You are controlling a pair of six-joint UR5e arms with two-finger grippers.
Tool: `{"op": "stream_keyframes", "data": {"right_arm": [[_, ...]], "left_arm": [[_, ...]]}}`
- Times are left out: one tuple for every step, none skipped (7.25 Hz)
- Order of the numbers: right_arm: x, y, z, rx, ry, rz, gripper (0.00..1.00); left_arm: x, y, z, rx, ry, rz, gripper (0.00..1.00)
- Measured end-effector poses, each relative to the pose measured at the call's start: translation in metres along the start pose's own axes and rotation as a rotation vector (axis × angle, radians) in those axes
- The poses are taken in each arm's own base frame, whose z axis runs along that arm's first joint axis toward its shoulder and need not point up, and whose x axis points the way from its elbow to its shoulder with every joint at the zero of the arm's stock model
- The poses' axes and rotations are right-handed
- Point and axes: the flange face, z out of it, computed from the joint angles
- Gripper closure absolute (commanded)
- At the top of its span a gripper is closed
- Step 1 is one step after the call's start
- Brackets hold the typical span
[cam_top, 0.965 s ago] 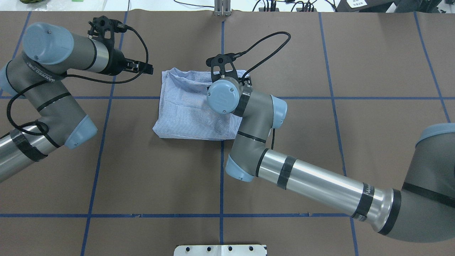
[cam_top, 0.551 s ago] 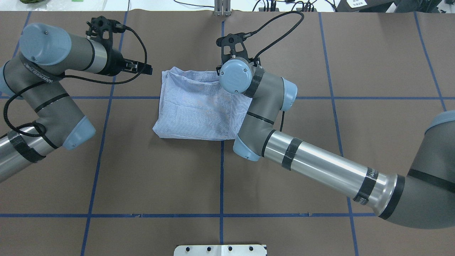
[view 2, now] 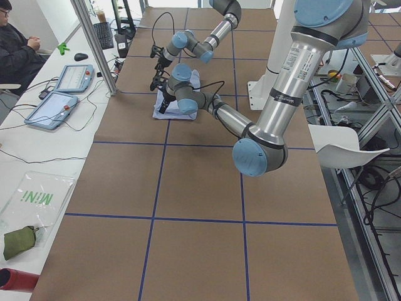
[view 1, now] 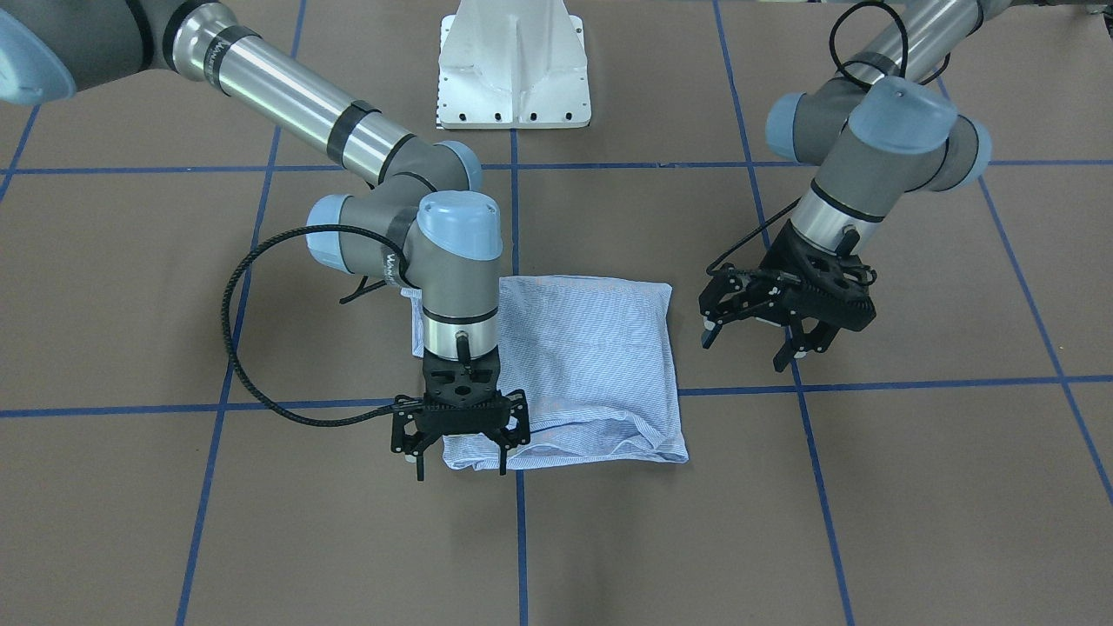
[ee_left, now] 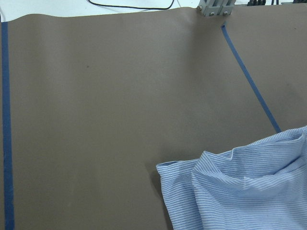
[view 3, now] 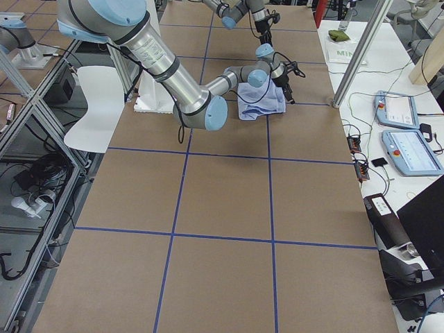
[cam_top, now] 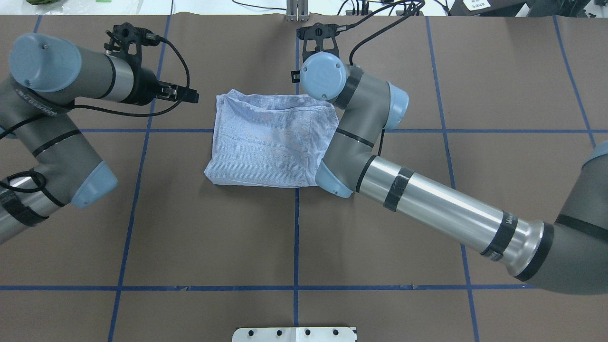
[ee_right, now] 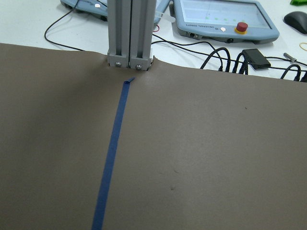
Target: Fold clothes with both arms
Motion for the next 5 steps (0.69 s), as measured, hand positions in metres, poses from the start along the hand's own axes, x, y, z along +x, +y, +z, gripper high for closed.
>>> {"op": "stream_keyframes", "data": {"right_arm": [[0.040, -0.012, -0.034, -0.081, -0.010, -0.003, 0.00], [0.094, -0.019, -0.071, -0.140, -0.015, -0.046, 0.00], [0.159, -0.027, -0.107, -0.202, -0.014, -0.114, 0.00], [0.235, -0.032, -0.133, -0.263, -0.014, -0.191, 0.00], [0.310, -0.032, -0.146, -0.316, -0.028, -0.249, 0.00]], "left_arm": [[0.009, 0.010, -0.040, -0.036, 0.000, -0.005, 0.00], [0.020, 0.019, -0.084, -0.068, -0.018, 0.001, 0.00], [0.022, 0.026, -0.125, -0.091, -0.051, 0.030, 0.00], [0.005, 0.026, -0.162, -0.099, -0.108, 0.085, 0.00], [-0.030, 0.017, -0.193, -0.102, -0.177, 0.163, 0.00]]}}
